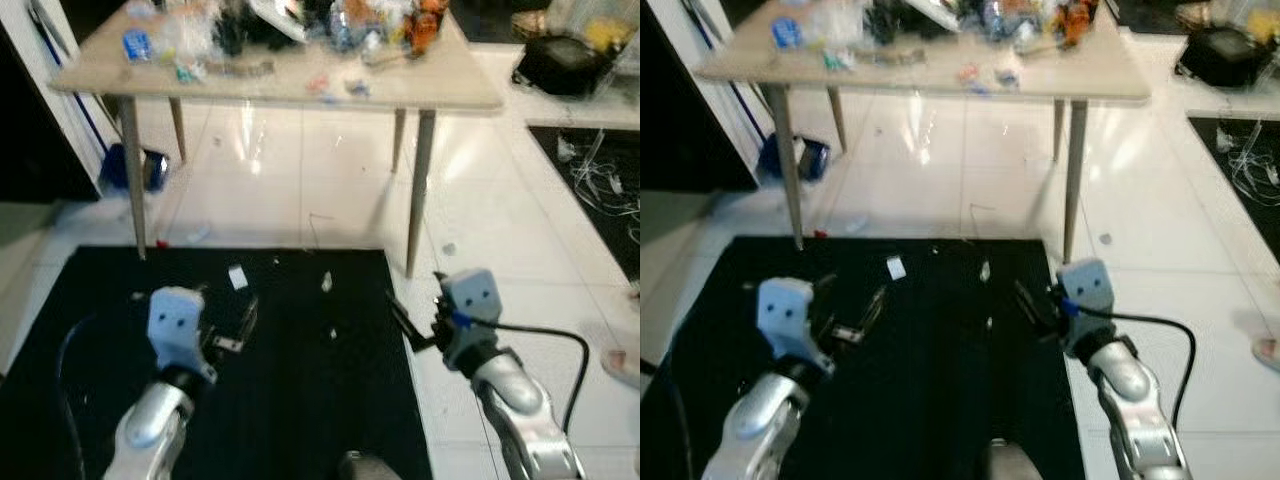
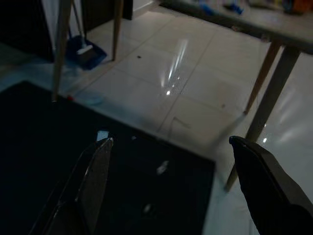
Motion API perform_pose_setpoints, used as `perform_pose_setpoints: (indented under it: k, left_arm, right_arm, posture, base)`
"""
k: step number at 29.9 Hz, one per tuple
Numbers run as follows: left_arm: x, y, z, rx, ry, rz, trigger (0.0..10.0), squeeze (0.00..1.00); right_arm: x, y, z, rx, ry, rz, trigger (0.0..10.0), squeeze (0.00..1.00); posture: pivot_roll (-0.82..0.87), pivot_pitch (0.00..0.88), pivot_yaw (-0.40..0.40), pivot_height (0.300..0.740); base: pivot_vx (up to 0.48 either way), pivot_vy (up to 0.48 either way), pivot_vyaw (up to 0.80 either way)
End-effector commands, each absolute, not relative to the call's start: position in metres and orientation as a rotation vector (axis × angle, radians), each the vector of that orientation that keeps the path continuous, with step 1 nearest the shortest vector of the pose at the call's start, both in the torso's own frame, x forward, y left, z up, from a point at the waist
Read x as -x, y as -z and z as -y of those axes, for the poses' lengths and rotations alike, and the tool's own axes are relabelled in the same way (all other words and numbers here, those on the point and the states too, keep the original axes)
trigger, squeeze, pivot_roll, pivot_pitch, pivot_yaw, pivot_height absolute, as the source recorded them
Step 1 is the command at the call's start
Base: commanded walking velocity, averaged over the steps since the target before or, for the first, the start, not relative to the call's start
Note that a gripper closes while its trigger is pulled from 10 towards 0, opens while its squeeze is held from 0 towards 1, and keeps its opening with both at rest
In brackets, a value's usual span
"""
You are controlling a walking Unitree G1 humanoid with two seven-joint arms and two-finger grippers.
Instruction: Picking trash to rubbish bin
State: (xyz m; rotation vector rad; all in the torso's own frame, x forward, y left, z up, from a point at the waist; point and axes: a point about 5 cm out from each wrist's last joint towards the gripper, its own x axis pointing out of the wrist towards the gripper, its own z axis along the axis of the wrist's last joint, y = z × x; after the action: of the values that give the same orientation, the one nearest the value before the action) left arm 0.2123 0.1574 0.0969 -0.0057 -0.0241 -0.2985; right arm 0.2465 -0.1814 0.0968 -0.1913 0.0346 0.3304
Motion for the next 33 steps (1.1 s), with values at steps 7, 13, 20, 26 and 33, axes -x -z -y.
perform_pose_setpoints:
  k: [7,13,20,26,33]
  left_arm:
    - [-0.2104,-0.0911,-0.1598,0.010,0.294,-0.006,10.0,0.00]
    - [-0.2110,-0.0915,-0.1594,0.010,0.297,-0.004,10.0,0.00]
    - [-0.2115,-0.0920,-0.1593,0.002,0.292,-0.002,10.0,0.00]
    - [-0.2116,-0.0921,-0.1601,-0.014,0.281,-0.004,10.0,0.00]
    - [-0.2125,-0.0919,-0.1604,-0.018,0.279,-0.007,10.0,0.00]
  right_arm:
    - [-0.2467,-0.0917,0.1787,0.196,-0.331,-0.071,10.0,0.00]
    - [-0.2468,-0.0939,0.1789,0.190,-0.326,-0.047,10.0,0.00]
    - [-0.2471,-0.0949,0.1789,0.191,-0.328,-0.043,10.0,0.00]
    - [-0.2471,-0.0959,0.1778,0.196,-0.337,-0.036,10.0,0.00]
    - [-0.2466,-0.0948,0.1746,0.222,-0.365,-0.038,10.0,0.00]
  posture:
    - [-0.13,0.021,-0.018,0.740]
    - [-0.13,0.021,-0.017,0.740]
    - [-0.14,0.021,-0.017,0.740]
    - [-0.14,0.025,-0.015,0.740]
    - [-0.14,0.026,-0.011,0.740]
  base:
    - [0.480,0.000,-0.77]
    - [0.421,0.000,-0.38]
    - [0.079,0.000,0.00]
    - [0.000,0.000,0.00]
    - [0.000,0.000,0.56]
